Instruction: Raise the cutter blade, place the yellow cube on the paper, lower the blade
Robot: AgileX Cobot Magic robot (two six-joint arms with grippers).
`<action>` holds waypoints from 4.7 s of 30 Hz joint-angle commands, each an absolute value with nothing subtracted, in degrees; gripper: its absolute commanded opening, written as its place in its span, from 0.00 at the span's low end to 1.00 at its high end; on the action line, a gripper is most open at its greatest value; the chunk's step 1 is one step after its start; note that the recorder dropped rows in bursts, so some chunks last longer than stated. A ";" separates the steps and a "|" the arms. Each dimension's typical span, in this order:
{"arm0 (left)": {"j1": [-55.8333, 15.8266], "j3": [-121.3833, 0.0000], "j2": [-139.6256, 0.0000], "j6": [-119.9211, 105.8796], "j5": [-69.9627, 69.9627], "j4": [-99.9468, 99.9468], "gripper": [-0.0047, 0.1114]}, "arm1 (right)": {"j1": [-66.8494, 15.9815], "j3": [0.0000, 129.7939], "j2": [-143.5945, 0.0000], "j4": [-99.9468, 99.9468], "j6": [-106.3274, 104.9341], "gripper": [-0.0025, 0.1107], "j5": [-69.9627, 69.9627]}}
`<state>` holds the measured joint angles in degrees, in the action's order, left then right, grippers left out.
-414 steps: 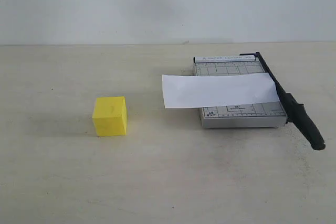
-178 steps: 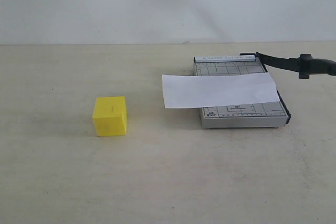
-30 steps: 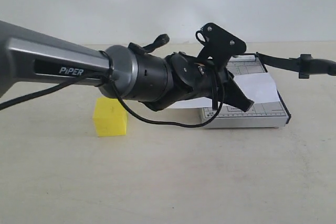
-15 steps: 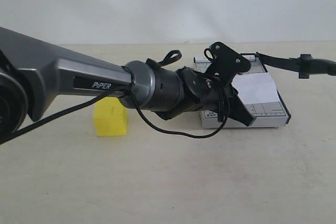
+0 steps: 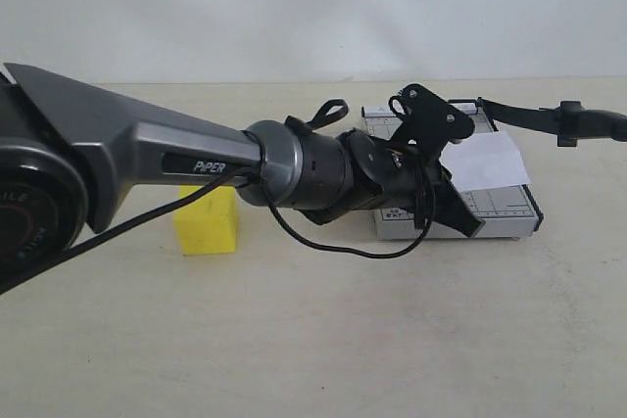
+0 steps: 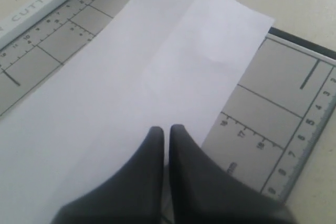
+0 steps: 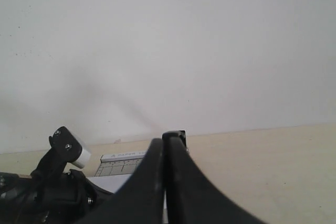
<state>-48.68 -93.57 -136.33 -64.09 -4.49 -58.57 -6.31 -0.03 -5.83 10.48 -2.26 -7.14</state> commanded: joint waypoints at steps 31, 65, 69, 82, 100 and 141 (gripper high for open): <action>-51.27 -97.36 -137.90 -65.62 0.00 -55.40 0.40 | -6.46 0.00 -5.66 10.21 -2.26 0.02 -7.86; -41.17 -77.09 -111.15 -58.71 4.76 -51.39 0.45 | -6.46 0.00 -5.66 10.21 -2.26 0.02 -7.86; -39.56 -70.64 -105.06 -58.71 4.76 -51.36 0.45 | -6.46 0.00 -5.66 10.21 -2.26 0.02 -7.86; -37.17 -55.50 -91.55 -58.71 6.37 -48.46 0.45 | -6.46 0.00 -5.66 10.20 -2.15 0.02 -7.86; -37.17 -54.47 -83.84 -19.46 18.43 -11.15 0.45 | -6.46 0.00 -5.66 10.20 -2.15 0.02 -7.86; -31.61 -60.07 -98.17 45.63 21.73 23.34 0.66 | -6.46 0.00 -5.66 10.20 -2.03 0.02 -7.86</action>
